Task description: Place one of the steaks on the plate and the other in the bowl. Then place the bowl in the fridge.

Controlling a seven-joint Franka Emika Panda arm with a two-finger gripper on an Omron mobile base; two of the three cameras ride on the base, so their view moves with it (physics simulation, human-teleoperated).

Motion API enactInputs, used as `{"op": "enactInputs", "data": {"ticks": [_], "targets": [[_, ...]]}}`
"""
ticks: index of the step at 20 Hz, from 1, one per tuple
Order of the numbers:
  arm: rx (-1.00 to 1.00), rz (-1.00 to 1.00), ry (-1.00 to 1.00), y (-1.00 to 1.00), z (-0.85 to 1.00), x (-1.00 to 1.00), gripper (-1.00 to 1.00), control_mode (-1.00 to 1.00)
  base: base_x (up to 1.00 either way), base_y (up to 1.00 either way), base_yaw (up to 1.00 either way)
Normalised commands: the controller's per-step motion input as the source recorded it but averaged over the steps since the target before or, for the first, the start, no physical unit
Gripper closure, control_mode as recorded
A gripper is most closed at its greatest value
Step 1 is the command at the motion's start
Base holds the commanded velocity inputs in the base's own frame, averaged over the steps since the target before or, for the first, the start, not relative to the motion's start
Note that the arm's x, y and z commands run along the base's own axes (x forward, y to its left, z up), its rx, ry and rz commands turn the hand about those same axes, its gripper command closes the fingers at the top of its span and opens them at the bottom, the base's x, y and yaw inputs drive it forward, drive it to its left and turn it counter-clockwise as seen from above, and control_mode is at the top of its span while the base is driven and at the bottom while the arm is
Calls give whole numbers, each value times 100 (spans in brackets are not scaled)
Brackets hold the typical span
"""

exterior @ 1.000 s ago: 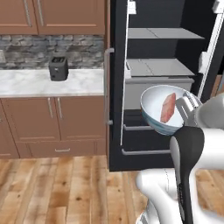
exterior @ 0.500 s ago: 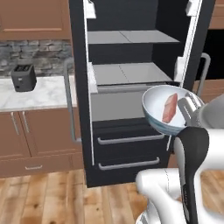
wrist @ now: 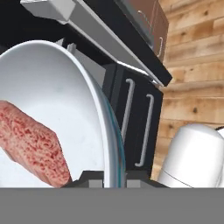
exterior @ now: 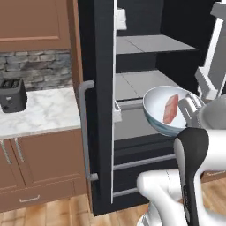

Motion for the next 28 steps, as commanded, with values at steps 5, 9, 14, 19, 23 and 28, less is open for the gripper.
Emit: {"op": "enactInputs", "data": {"ticks": [5,9,14,19,23,28], "targets": [[0,0,0,0,0,0,100,100,46,-11,-7],[0,0,0,0,0,0,100,100,19,-50,0],[0,0,0,0,0,0,100,100,80,20,0],[0,0,0,0,0,0,100,100,85,-9,0],[0,0,0,0,0,0,100,100,50,-15,0],[0,0,0,0,0,0,100,100,25,-16,2]]}}
